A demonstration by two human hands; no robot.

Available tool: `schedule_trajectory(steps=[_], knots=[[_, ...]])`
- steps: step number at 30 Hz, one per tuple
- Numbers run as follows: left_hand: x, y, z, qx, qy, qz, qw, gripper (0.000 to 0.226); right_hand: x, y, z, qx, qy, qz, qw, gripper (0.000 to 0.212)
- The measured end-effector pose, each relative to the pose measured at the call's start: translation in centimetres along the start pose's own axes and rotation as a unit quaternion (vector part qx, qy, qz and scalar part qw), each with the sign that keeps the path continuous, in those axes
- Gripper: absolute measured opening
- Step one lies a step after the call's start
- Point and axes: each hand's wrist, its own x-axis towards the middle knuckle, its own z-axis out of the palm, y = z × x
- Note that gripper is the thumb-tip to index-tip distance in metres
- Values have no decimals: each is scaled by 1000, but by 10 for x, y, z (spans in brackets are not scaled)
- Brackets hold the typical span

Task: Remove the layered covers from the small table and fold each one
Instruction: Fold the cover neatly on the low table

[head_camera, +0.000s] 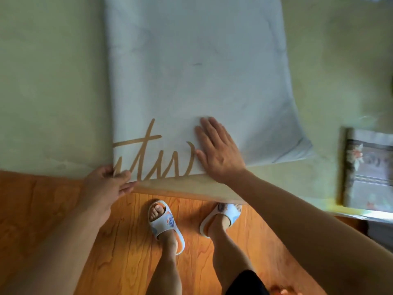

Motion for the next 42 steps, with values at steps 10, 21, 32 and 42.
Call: schedule_trajectory(steps=[10,21,32,42], knots=[[-13,-4,42,148,209,66,964,30,-53,153,-48,-85,-19,99,991,63],[17,-7,153,681,-18,467,564,63,-52,161,-43,-86,-47,80,992,65],[23,-10,154,652,12,513,559,66,27,114,-33,-79,-111,-238,962,69],[26,-11,156,641,22,526,559,64,219,259,-103,-88,-45,104,990,73]])
